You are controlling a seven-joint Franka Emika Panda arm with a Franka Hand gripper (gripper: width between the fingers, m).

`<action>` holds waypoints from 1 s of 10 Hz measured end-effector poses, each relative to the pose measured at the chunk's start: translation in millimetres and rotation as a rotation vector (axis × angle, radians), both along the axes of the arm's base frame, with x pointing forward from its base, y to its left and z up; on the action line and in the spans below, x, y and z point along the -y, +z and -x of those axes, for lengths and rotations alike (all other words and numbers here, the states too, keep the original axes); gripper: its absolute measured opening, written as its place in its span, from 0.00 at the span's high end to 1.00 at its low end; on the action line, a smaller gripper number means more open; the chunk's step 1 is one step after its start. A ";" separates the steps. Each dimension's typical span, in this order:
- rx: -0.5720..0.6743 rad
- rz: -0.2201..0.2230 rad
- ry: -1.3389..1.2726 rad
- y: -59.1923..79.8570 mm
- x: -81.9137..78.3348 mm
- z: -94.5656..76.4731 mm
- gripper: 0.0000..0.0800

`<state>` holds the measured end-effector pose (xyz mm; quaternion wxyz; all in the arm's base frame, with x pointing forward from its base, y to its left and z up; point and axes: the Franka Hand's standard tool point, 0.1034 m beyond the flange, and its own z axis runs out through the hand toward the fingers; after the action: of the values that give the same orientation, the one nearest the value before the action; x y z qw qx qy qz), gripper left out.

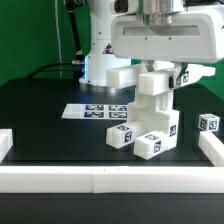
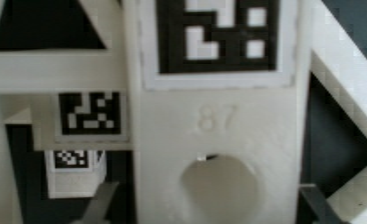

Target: Assemble chair

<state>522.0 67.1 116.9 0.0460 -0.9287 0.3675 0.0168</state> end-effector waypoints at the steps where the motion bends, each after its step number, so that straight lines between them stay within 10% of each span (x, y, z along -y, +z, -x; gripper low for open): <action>1: 0.001 0.000 0.000 -0.1 0.0 0.0 0.64; 10: 0.006 0.001 0.002 -0.8 -2.7 5.8 0.64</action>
Offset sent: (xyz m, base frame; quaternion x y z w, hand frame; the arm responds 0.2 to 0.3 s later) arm -0.0058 0.0064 -0.0025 -0.0030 0.0025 0.0149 0.9999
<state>516.2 69.7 116.1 0.0466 -0.9292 0.3664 0.0139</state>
